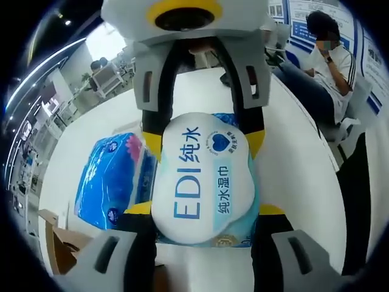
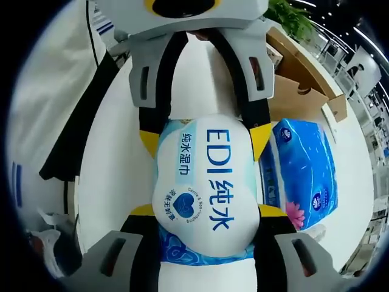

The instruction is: Operate the shoe box by opening the lid, removing the specified soft item, and placing it in the target area until the item is outside and the box remains undamaged.

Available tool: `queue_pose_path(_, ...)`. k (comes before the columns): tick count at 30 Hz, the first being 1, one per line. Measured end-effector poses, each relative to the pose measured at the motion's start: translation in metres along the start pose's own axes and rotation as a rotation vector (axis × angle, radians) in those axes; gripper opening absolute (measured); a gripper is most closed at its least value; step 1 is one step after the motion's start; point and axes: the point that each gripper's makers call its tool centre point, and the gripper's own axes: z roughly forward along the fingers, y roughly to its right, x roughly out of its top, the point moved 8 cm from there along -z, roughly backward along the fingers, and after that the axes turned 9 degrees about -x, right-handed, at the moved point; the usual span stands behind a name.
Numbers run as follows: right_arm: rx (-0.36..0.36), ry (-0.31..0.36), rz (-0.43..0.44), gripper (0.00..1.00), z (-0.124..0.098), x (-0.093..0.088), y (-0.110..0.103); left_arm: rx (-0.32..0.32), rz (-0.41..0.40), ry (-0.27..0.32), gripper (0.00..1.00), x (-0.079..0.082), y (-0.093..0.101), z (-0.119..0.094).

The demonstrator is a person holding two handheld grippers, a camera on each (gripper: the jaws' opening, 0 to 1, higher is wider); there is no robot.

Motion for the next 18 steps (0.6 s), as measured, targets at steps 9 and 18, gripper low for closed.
queue_pose_path(9, 0.012, 0.007, -0.057, 0.58, 0.01, 0.004, 0.017, 0.041, -0.054, -0.016, 0.62, -0.006, -0.011, 0.001)
queue_pose_path(18, 0.02, 0.016, -0.047, 0.59, 0.015, 0.001, 0.016, 0.034, -0.05, -0.018, 0.64, -0.011, -0.013, 0.004)
